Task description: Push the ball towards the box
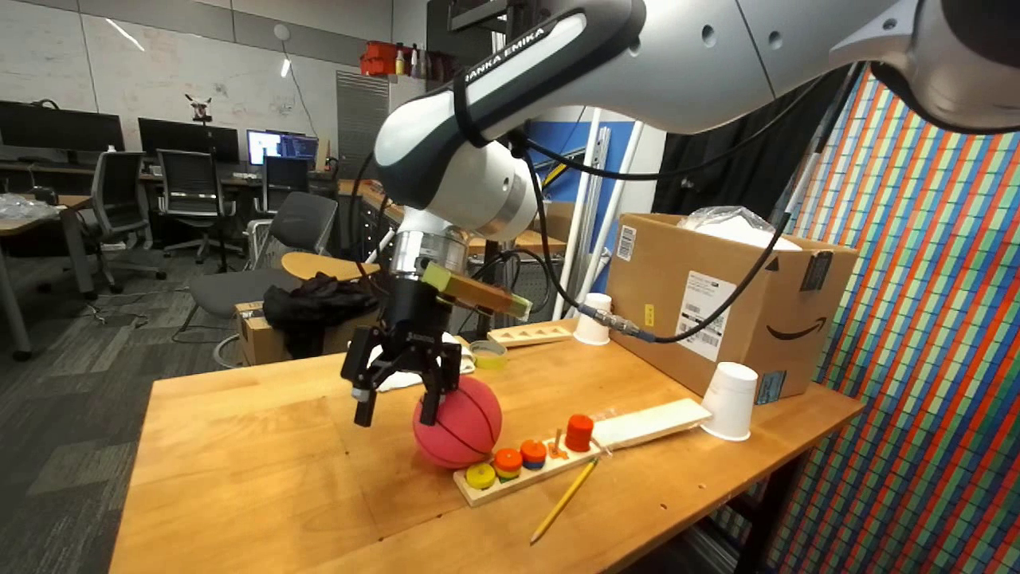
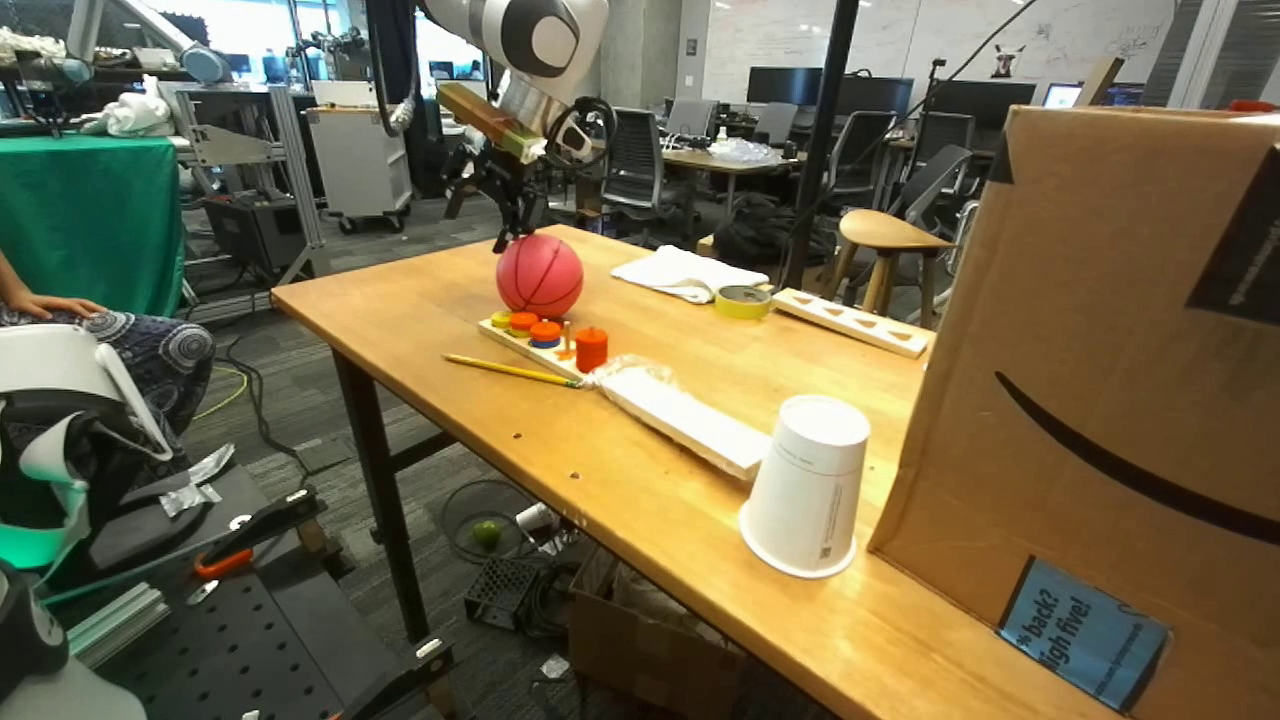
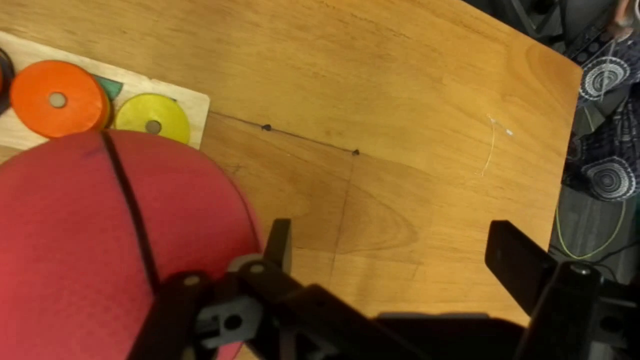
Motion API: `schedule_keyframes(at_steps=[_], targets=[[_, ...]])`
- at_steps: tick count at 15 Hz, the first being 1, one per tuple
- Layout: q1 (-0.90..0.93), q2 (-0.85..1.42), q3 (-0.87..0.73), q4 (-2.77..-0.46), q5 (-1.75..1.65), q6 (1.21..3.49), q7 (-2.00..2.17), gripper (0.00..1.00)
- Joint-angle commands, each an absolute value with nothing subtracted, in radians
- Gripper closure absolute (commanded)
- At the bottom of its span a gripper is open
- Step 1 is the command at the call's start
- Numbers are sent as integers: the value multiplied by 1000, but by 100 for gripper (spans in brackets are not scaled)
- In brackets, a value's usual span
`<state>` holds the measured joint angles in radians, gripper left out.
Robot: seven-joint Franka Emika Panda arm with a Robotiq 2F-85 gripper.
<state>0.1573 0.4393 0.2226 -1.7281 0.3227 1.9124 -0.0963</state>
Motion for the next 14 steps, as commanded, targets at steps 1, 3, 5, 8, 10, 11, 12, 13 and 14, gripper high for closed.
schedule_keyframes(at_steps=[1,3,5,8,10,11,12,13,14], targets=[[90,455,182,-1702,360,1912,-137,0],[63,402,114,-1733,260,1967,-133,0],[37,350,60,-1743,149,1965,-140,0],[-10,250,-8,-1774,9,1989,-148,0],[-34,165,-39,-1804,-79,2010,-168,0],[-31,139,-42,-1823,-123,2040,-164,0],[-28,109,-41,-1848,-157,2075,-164,0],[-22,69,-33,-1890,-186,2117,-165,0],[-14,41,-23,-1925,-203,2153,-161,0]])
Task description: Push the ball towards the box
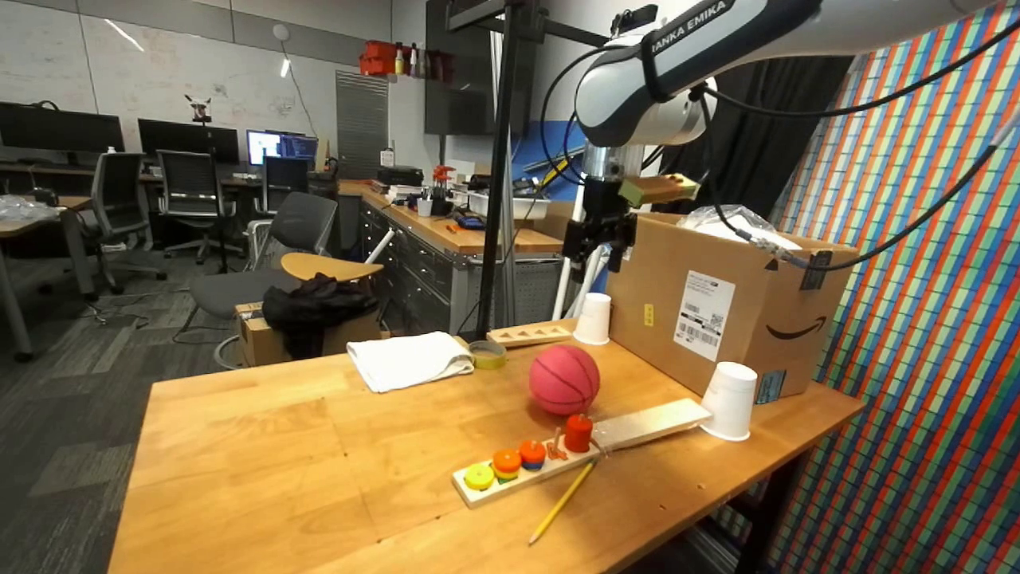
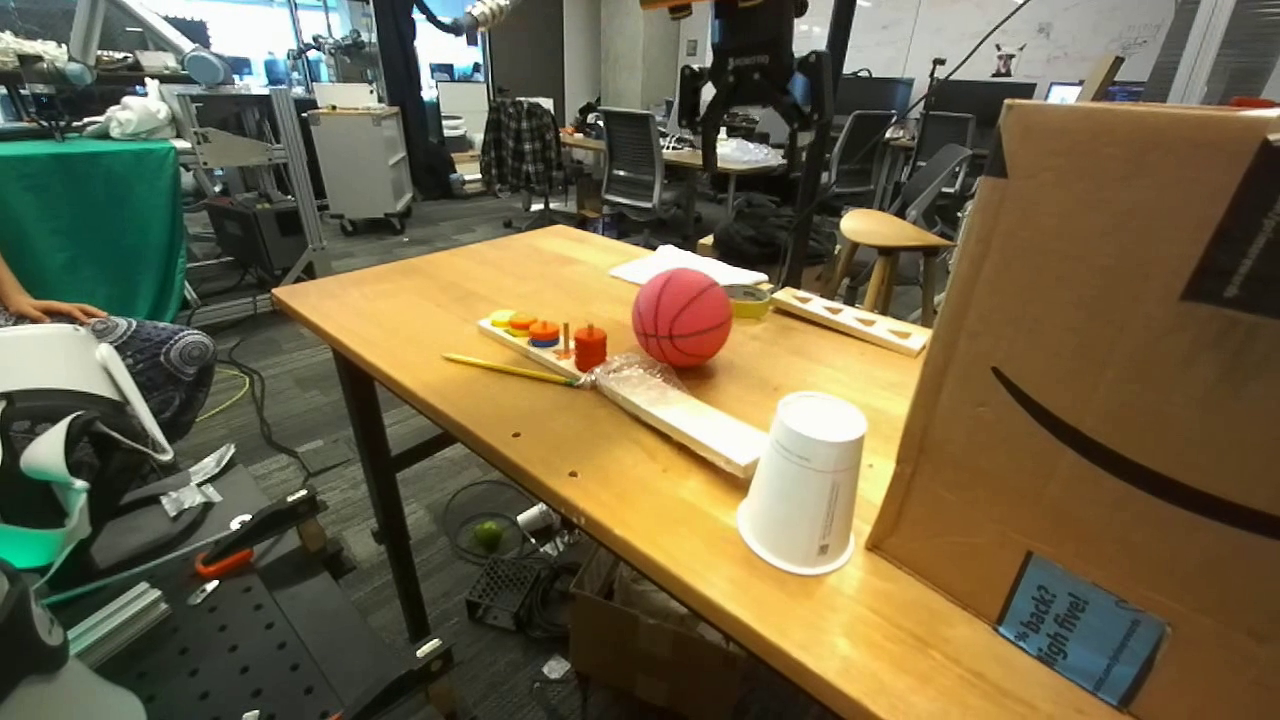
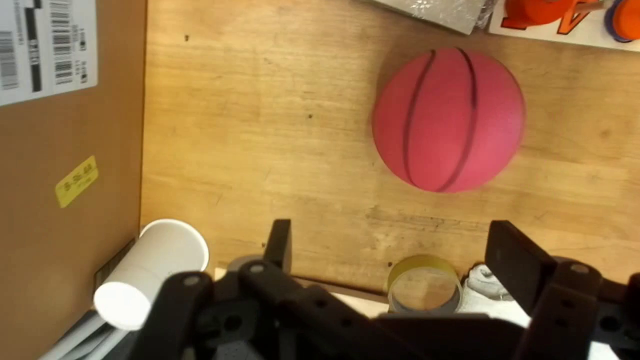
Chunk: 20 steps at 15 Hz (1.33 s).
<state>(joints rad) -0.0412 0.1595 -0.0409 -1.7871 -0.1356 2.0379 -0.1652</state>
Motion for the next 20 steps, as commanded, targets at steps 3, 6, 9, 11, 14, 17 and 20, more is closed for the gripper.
schedule_keyframes(at_steps=[3,6,9,11,14,17,20], targets=[[23,-21,29,-2026,-156,2207,-170,0],[68,-34,76,-2082,-169,2176,-160,0],[94,-25,100,-2119,-185,2150,-146,0],[101,-24,107,-2140,-192,2145,-143,0],[104,-16,108,-2159,-201,2135,-144,0],[102,-6,106,-2170,-210,2131,-136,0],[96,15,99,-2169,-231,2134,-120,0]])
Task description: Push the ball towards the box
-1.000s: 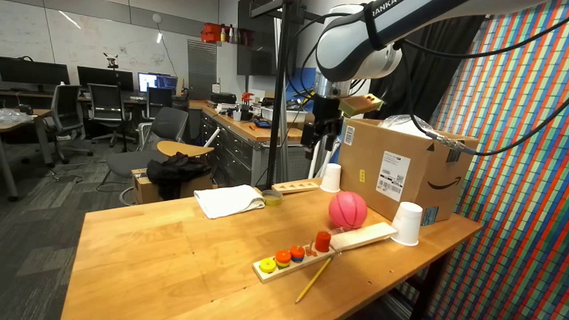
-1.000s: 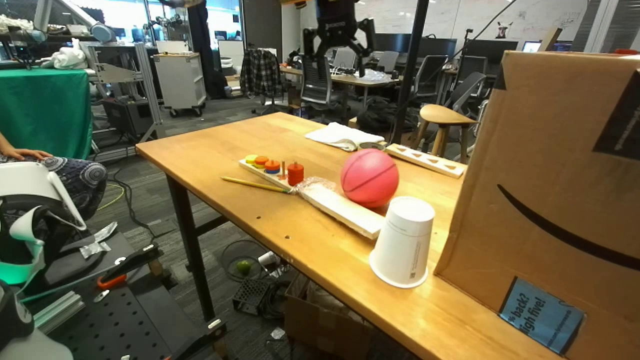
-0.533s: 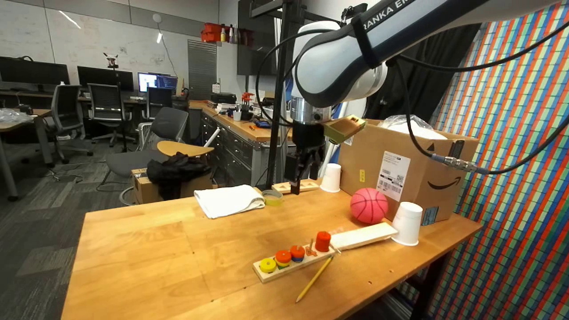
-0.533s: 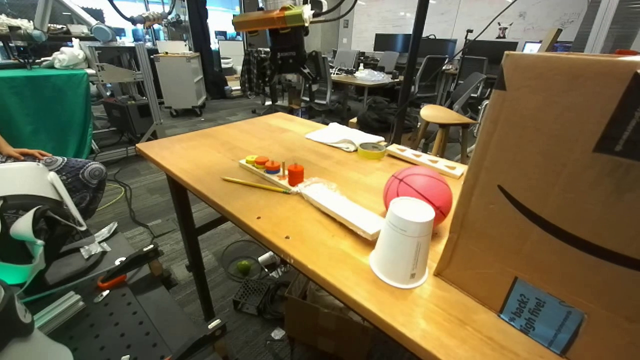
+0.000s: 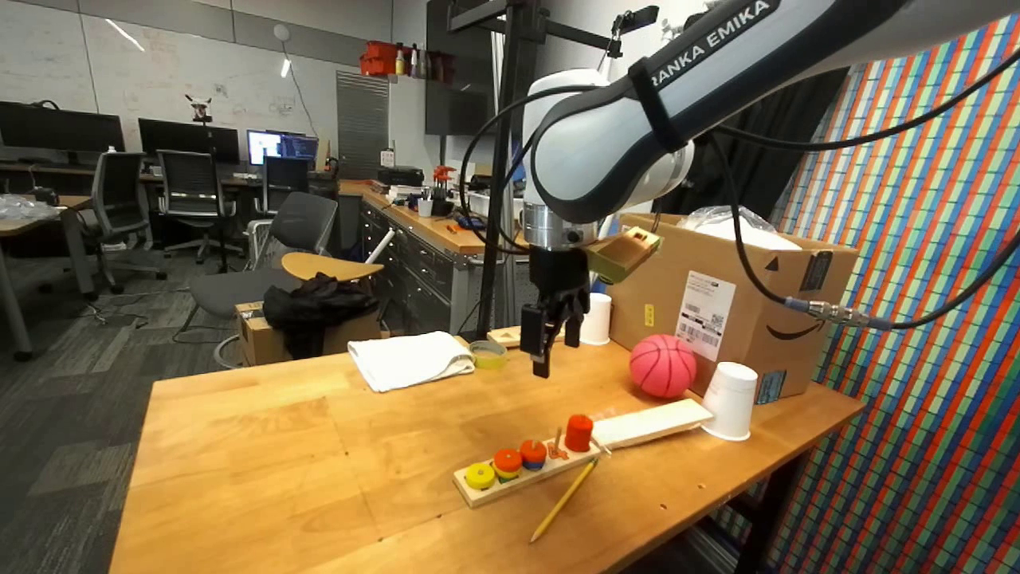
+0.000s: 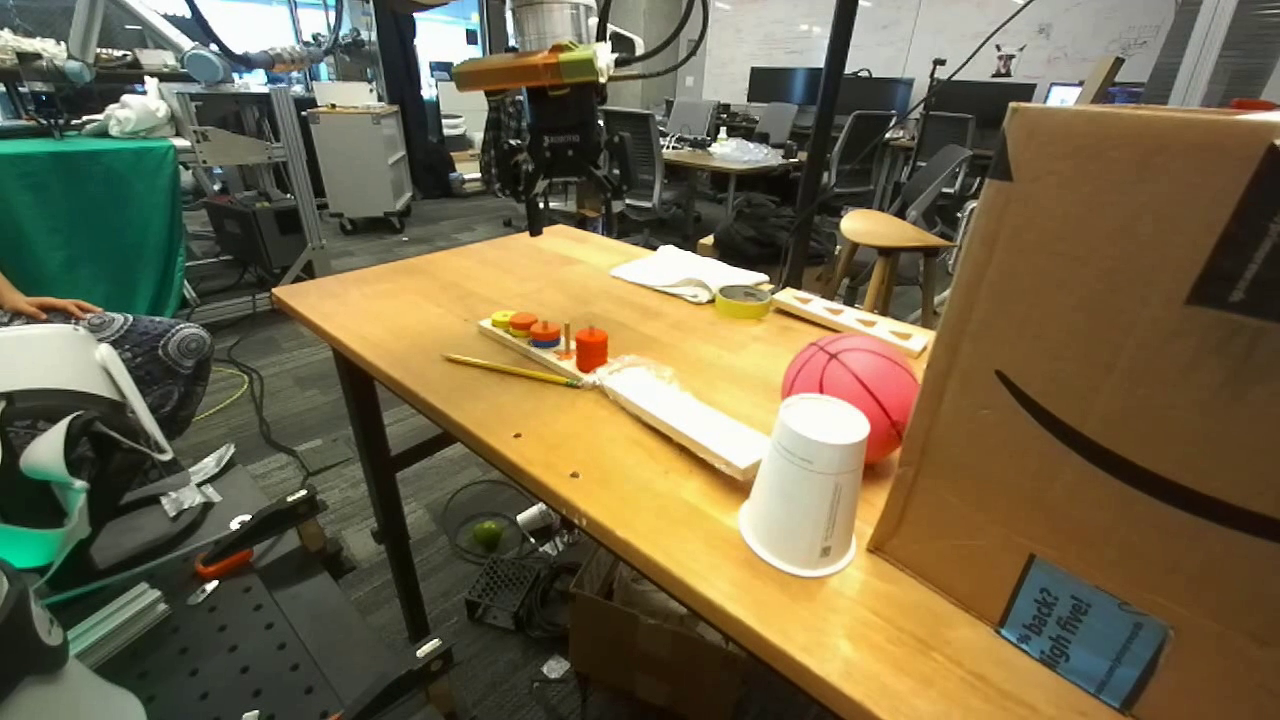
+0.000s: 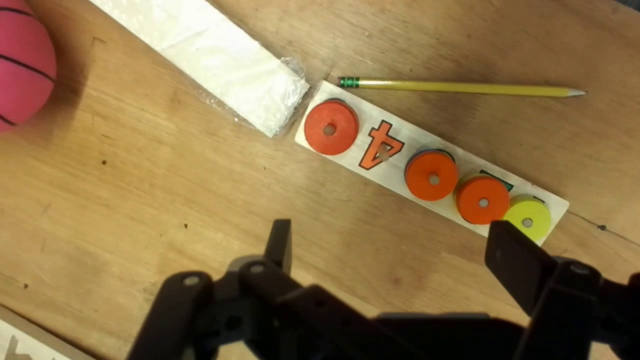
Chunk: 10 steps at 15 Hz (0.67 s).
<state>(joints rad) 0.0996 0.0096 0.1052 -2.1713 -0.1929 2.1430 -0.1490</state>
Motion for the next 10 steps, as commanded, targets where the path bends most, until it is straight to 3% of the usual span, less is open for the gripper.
schedule_keyframes(at_steps=[1,10], targets=[[92,28,93,-2164,-242,2137,-107,0],[50,161,48,-2086,-202,2191,-125,0]])
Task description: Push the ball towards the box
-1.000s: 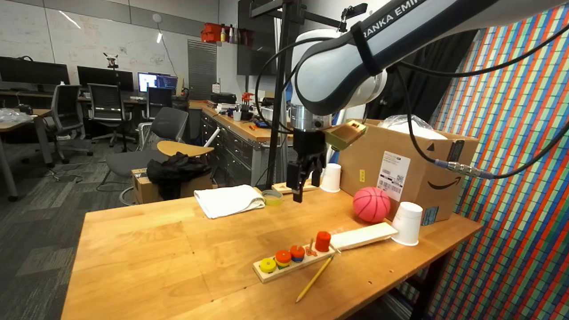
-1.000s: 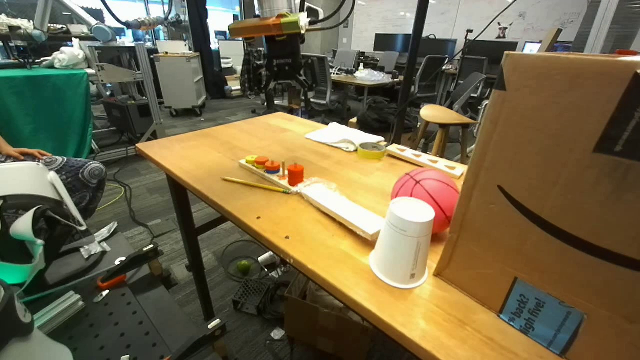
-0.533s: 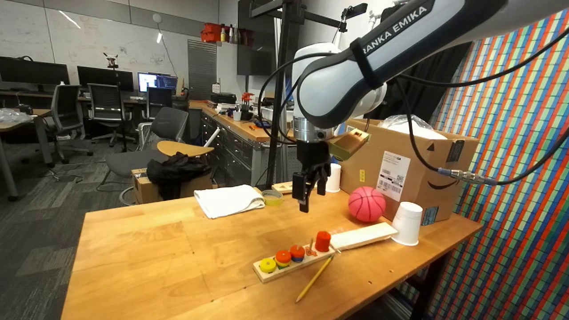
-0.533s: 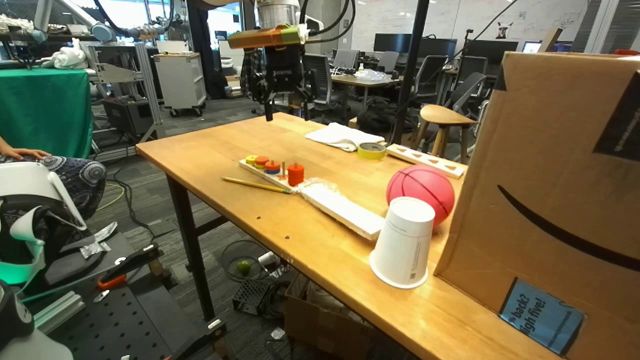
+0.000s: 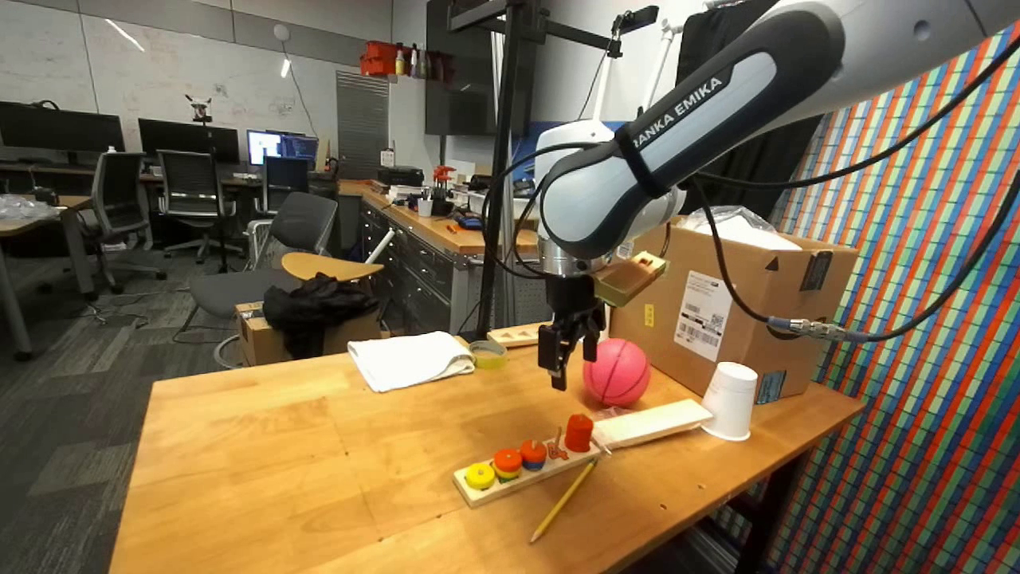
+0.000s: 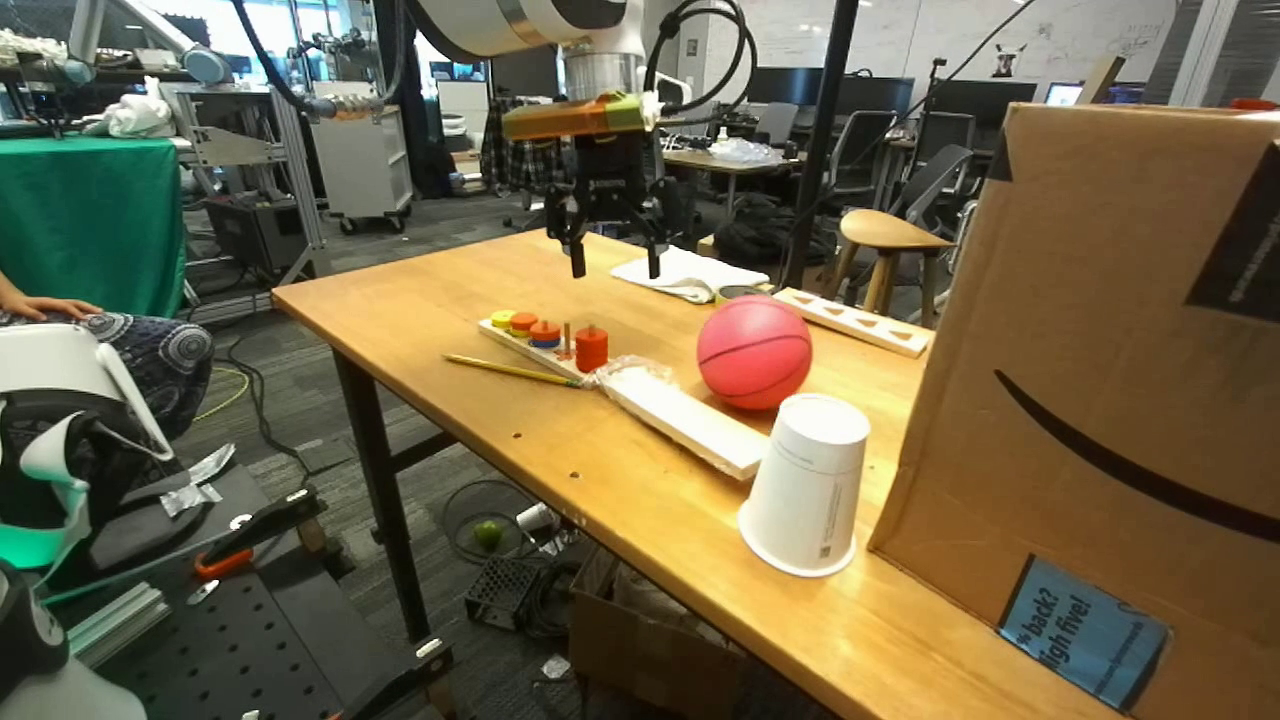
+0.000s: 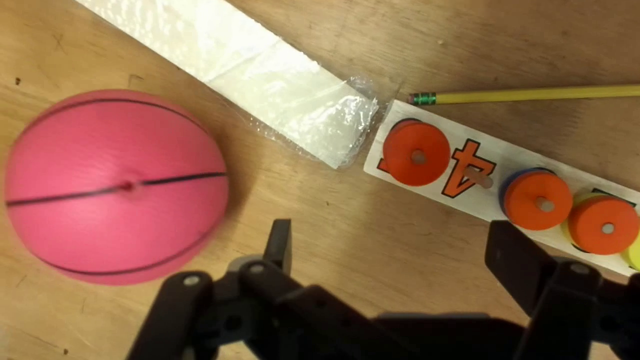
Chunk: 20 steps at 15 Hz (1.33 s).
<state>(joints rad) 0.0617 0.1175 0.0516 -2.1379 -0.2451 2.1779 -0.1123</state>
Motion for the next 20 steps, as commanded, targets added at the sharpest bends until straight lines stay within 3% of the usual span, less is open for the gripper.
schedule_keyframes(at_steps=[1,11,20], targets=[[44,168,48,-2080,-168,2194,-139,0],[21,171,115,-2070,349,2186,-417,0],[35,186,133,-2049,363,2250,-503,0]])
